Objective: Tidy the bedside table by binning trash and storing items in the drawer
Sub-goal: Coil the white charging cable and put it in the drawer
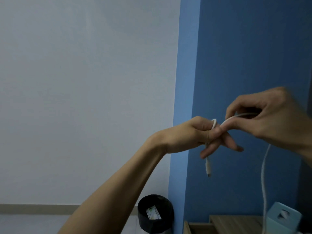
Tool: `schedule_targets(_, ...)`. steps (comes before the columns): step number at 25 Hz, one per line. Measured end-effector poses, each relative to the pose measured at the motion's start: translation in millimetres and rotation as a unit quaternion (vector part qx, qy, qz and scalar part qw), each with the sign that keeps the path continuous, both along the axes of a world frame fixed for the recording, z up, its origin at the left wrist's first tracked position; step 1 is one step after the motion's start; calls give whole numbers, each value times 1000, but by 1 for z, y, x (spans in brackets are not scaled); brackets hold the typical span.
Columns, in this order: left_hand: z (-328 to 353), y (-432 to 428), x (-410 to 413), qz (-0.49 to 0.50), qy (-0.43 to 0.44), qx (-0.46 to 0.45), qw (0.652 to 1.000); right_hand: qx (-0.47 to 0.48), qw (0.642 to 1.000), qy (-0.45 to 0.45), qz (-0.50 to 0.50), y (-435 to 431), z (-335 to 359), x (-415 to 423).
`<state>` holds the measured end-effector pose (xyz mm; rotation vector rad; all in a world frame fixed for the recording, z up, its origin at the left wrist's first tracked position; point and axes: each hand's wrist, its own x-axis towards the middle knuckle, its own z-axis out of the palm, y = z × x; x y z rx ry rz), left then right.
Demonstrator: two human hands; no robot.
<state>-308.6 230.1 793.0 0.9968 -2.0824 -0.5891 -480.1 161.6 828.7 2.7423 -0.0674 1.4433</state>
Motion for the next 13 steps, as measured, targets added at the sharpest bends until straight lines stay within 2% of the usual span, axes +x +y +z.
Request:
schedule_targets(4, 0, 0, -1, -27, -8, -24, 999, 74, 995, -29, 61, -7, 3, 6)
schedule_targets(7, 1, 1, -3, -114, 55, 10, 992, 112, 989, -53, 84, -11, 6, 8)
schedule_targets(10, 1, 2, -7, -151, 141, 68, 976, 191, 969, -53, 148, -15, 4, 15)
schedule_targets(13, 7, 2, -11, -164, 140, 52, 975, 288, 937, -45, 191, -21, -5, 30)
